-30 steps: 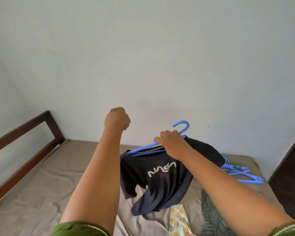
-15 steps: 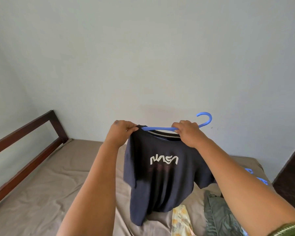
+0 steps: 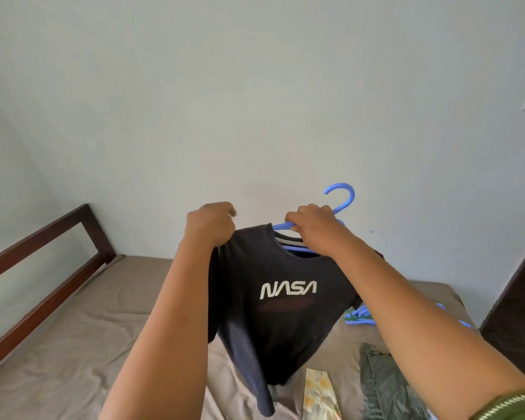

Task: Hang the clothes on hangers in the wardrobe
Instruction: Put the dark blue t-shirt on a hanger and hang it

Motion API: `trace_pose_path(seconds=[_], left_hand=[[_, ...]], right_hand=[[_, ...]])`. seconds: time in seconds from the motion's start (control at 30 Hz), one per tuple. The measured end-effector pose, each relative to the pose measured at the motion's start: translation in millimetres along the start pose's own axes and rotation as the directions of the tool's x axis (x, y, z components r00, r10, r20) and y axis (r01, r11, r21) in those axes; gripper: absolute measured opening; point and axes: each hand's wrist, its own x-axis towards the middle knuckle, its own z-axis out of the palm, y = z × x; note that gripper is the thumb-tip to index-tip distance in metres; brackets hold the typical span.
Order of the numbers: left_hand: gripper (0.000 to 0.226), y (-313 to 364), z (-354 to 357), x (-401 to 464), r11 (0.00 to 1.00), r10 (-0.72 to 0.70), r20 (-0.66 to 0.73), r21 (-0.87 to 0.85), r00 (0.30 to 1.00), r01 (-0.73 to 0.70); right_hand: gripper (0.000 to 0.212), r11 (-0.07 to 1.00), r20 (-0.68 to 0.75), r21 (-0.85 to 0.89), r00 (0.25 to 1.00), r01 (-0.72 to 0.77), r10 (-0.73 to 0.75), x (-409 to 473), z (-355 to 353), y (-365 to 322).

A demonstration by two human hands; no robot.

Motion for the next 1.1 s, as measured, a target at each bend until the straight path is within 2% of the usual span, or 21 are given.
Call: trace_pose_path(seconds=[0.07, 0.13, 0.2, 0.27, 0.3, 0.33, 0.37, 0.4, 0.43, 0.47, 0.5, 0.53, 0.57, 0.6, 0.63, 0.73, 0.83, 0.9, 0.97, 1.03, 1.1], left_hand=[[0.035, 11.3, 5.8, -5.6, 0.983, 0.134, 0.090, -0.137, 0.987, -0.121], [0.029, 20.9, 19.8, -9.0, 0.966, 0.236, 0.116, -0.137, 0.965, -0.220], [0.021, 22.4, 29.2, -11.0, 0.937, 0.311, 0.033, -0.176, 0.950, -0.301], [0.019, 14.8, 32.4, -10.3, 0.910, 0.337, -0.093, -0.224, 0.937, -0.350], [0.019, 9.0, 32.0, -8.8, 0.907, 0.337, -0.152, -0.212, 0.929, -0.364], [0.020, 2.9, 30.8, -7.1, 0.914, 0.332, -0.201, -0.175, 0.922, -0.367], [0.020, -2.9, 28.9, -5.4, 0.925, 0.319, -0.243, -0.130, 0.916, -0.357], [0.021, -8.0, 26.2, -3.6, 0.937, 0.302, -0.280, -0.090, 0.911, -0.338], [0.022, -12.3, 22.7, -1.6, 0.944, 0.293, -0.312, -0.055, 0.904, -0.325], [0.022, -14.9, 18.8, -0.2, 0.947, 0.292, -0.339, -0.027, 0.894, -0.320], [0.022, -16.3, 15.3, 0.6, 0.948, 0.295, -0.363, -0.006, 0.884, -0.319], [0.022, -16.6, 11.8, 0.7, 0.947, 0.298, -0.380, 0.005, 0.876, -0.320], [0.022, -16.7, 8.9, 0.8, 0.946, 0.299, -0.390, 0.002, 0.871, -0.324], [0.022, -17.3, 6.5, 1.1, 0.944, 0.299, -0.390, -0.013, 0.871, -0.330], [0.022, -18.8, 4.7, 1.7, 0.941, 0.298, -0.387, -0.033, 0.873, -0.336], [0.022, -26.7, 0.6, 1.9, 0.941, 0.267, -0.370, -0.100, 0.890, -0.324], [0.022, -32.7, -0.7, -0.1, 0.943, 0.231, -0.394, -0.136, 0.890, -0.305], [0.020, -33.8, -0.4, -1.2, 0.939, 0.213, -0.405, -0.167, 0.889, -0.301], [0.018, -35.3, 2.0, -1.0, 0.941, 0.202, -0.392, -0.175, 0.898, -0.288], [0.020, -37.1, 6.6, -1.1, 0.961, 0.169, -0.390, -0.139, 0.905, -0.240], [0.024, -37.1, 10.3, -2.4, 0.976, 0.105, -0.427, -0.127, 0.898, -0.175]], right_hand=[[0.020, 1.000, 0.011, 0.000, 1.000, 0.023, -0.023, 2.7, -5.9, 0.3], [0.021, 0.999, 0.010, -0.006, 0.999, 0.052, -0.051, 5.5, -9.9, -1.2], [0.021, 0.998, -0.073, 0.004, 0.996, 0.061, -0.060, 6.4, -14.4, 0.5], [0.036, 0.989, -0.269, 0.140, 0.963, 0.043, -0.004, 0.3, -20.5, 9.1], [0.043, 0.978, -0.416, 0.206, 0.908, 0.042, 0.049, -6.4, -23.8, 14.3], [0.046, 0.967, -0.575, 0.254, 0.807, 0.023, 0.132, -15.3, -24.7, 20.0], [0.046, 0.951, -0.696, 0.307, 0.675, -0.029, 0.245, -24.9, -22.8, 26.8], [0.045, 0.922, -0.747, 0.374, 0.556, -0.104, 0.365, -33.5, -19.3, 34.6], [0.044, 0.873, -0.720, 0.452, 0.502, -0.185, 0.479, -40.0, -13.8, 43.5], [0.044, 0.814, -0.625, 0.522, 0.534, -0.256, 0.569, -44.0, -7.2, 53.2], [0.045, 0.767, -0.480, 0.560, 0.632, -0.313, 0.608, -46.6, -1.1, 61.9], [0.046, 0.751, -0.315, 0.561, 0.749, -0.349, 0.583, -47.8, 5.1, 69.4], [0.046, 0.761, -0.184, 0.543, 0.834, -0.355, 0.521, -48.3, 9.0, 74.1], [0.045, 0.773, -0.118, 0.533, 0.875, -0.343, 0.469, -47.9, 10.8, 76.4], [0.043, 0.779, -0.119, 0.536, 0.884, -0.326, 0.451, -46.1, 11.1, 77.1], [0.025, 0.769, -0.253, 0.573, 0.832, -0.283, 0.494, -37.1, 2.5, 76.6], [0.017, 0.771, -0.220, 0.573, 0.855, -0.277, 0.471, -28.3, -7.3, 78.0], [0.015, 0.801, -0.261, 0.539, 0.852, -0.262, 0.454, -22.8, -11.3, 77.1], [0.014, 0.805, -0.385, 0.539, 0.778, -0.248, 0.497, -17.8, -16.0, 74.7], [0.013, 0.761, -0.482, 0.609, 0.658, -0.222, 0.578, -14.6, -23.7, 69.7], [0.013, 0.773, -0.577, 0.613, 0.575, -0.164, 0.580, -13.8, -29.1, 60.1]])
